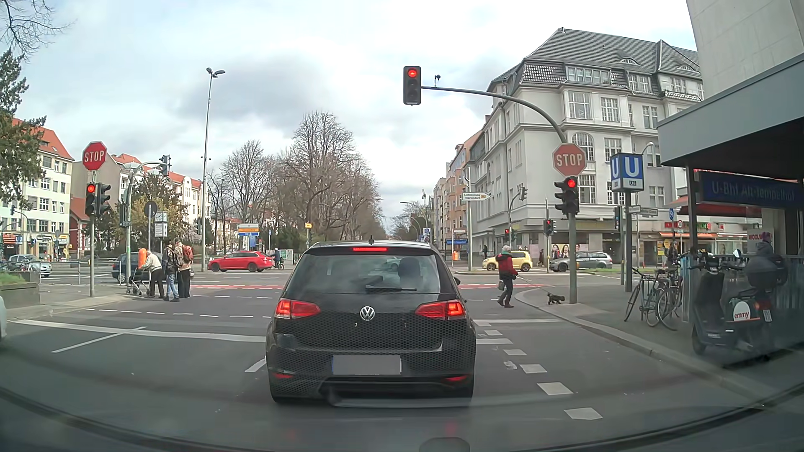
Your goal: Follow the waypoints while adhering to traffic rules and regulations
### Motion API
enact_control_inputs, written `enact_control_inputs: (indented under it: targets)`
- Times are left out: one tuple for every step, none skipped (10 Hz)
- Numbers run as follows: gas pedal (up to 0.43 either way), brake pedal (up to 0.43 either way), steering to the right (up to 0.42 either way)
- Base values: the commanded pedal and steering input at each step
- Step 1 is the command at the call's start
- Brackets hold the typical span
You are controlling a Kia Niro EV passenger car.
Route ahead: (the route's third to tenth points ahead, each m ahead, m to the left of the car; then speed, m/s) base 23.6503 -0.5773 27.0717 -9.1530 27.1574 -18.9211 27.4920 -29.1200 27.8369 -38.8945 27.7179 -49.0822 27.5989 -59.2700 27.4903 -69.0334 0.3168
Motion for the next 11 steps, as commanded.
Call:
enact_control_inputs:
  targets:
    - [0.0,0.134,-0.068]
    - [0.0,0.146,-0.064]
    - [0.0,0.152,-0.058]
    - [0.0,0.152,-0.056]
    - [0.0,0.165,-0.056]
    - [0.0,0.171,-0.056]
    - [0.0,0.183,-0.057]
    - [0.0,0.189,-0.057]
    - [0.0,0.22,-0.059]
    - [0.0,0.25,-0.061]
    - [0.0,0.274,-0.062]
